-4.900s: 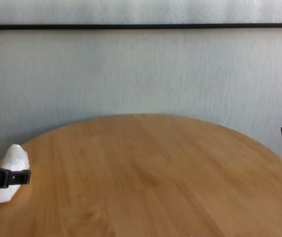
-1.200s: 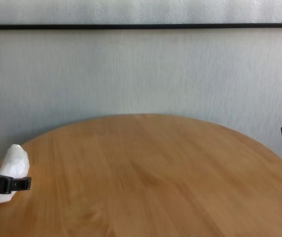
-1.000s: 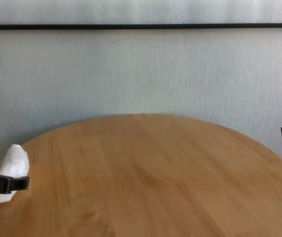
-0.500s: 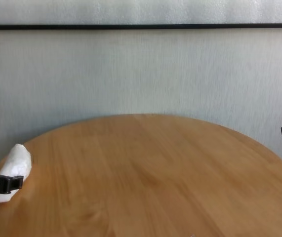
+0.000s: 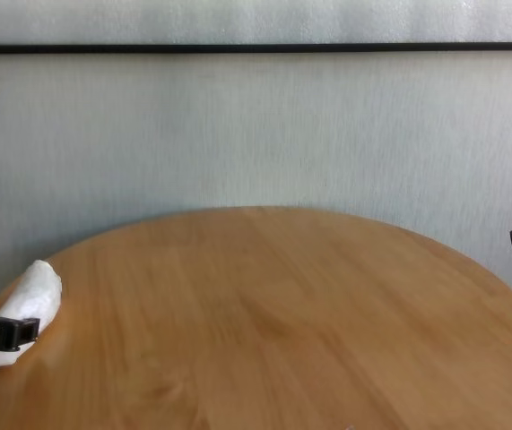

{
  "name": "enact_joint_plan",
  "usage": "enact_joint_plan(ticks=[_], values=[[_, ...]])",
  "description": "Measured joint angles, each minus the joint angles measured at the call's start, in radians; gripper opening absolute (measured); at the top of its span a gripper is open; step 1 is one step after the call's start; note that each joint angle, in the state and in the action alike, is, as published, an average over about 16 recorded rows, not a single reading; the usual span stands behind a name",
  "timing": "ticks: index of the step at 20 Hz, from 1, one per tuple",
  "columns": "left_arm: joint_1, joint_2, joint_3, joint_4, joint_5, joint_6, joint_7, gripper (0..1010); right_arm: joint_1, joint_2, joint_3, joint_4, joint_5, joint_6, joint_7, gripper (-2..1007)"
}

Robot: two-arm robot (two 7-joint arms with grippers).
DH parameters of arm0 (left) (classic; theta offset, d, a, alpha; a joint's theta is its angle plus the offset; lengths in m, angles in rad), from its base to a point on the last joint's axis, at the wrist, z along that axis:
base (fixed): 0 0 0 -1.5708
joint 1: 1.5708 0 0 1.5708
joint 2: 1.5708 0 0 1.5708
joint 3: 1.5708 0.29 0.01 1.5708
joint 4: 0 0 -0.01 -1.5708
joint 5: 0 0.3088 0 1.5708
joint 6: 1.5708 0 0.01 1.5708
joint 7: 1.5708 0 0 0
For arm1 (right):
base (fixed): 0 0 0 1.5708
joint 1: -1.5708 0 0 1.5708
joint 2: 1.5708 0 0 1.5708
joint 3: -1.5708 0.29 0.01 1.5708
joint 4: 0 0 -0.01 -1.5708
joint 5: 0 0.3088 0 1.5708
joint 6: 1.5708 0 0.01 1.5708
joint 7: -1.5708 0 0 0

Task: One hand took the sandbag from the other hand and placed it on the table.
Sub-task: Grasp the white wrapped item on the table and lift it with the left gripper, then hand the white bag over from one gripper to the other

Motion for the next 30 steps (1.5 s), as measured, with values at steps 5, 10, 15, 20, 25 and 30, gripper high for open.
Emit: enact_joint_plan(ticks=[5,10,15,20,25,30], values=[[0.000,0.000,0.000,0.000,0.000,0.000,0.000,381,0.000,0.000,0.000,0.000,0.000,0.000,0.000,1001],[0.000,0.000,0.000,0.000,0.000,0.000,0.000,360,0.000,0.000,0.000,0.000,0.000,0.000,0.000,1001],[0.000,0.000,0.000,0.000,0.000,-0.001,0.000,349,0.000,0.000,0.000,0.000,0.000,0.000,0.000,1001],[0.000,0.000,0.000,0.000,0.000,-0.001,0.000,345,0.000,0.000,0.000,0.000,0.000,0.000,0.000,1001],[0.000,0.000,0.000,0.000,0.000,-0.001,0.000,345,0.000,0.000,0.000,0.000,0.000,0.000,0.000,1001],[0.000,0.000,0.000,0.000,0.000,-0.001,0.000,345,0.000,0.000,0.000,0.000,0.000,0.000,0.000,1001]])
